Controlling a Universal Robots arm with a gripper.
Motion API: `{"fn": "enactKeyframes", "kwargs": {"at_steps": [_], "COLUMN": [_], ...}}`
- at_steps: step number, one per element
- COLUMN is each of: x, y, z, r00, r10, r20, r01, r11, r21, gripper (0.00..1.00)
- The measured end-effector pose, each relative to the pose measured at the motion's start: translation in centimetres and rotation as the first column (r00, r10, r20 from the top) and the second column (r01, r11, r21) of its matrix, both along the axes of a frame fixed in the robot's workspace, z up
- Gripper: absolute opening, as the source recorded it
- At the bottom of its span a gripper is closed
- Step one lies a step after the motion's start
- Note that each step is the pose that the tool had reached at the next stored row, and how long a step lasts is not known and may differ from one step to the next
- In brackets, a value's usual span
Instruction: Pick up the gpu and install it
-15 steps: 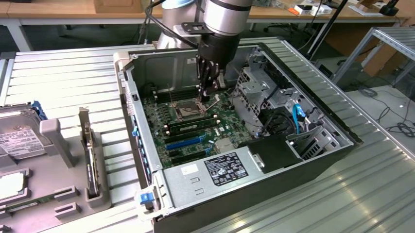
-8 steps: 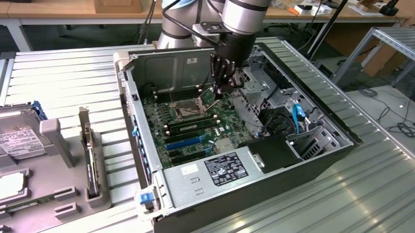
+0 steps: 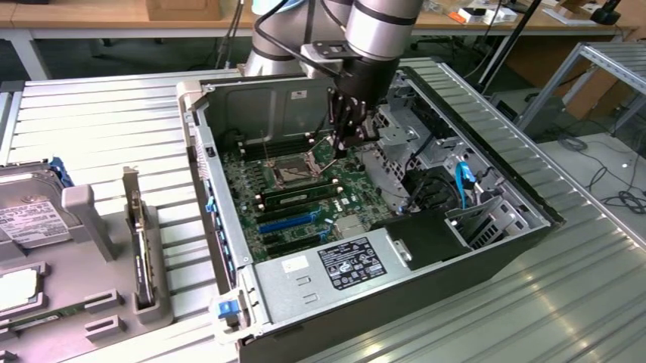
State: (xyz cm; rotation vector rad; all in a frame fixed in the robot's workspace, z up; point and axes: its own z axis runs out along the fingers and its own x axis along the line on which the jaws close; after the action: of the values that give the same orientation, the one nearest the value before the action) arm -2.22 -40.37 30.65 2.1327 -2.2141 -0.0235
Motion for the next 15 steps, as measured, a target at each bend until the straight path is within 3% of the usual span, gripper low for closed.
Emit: {"fn": "enactKeyframes", "kwargs": {"at_steps": [5, 15], "x": [0.1, 0.2], "y": [0.05, 0.3], "z": [-0.21, -2.47], "r00": [1.0, 0.999], "r10": [0.008, 0.045], "r20": [0.0, 0.0018], "r01": [-0.008, -0.045], "r11": [1.0, 0.999], "r21": [0.0002, 0.0001], "gripper": [0.11, 0.11]}}
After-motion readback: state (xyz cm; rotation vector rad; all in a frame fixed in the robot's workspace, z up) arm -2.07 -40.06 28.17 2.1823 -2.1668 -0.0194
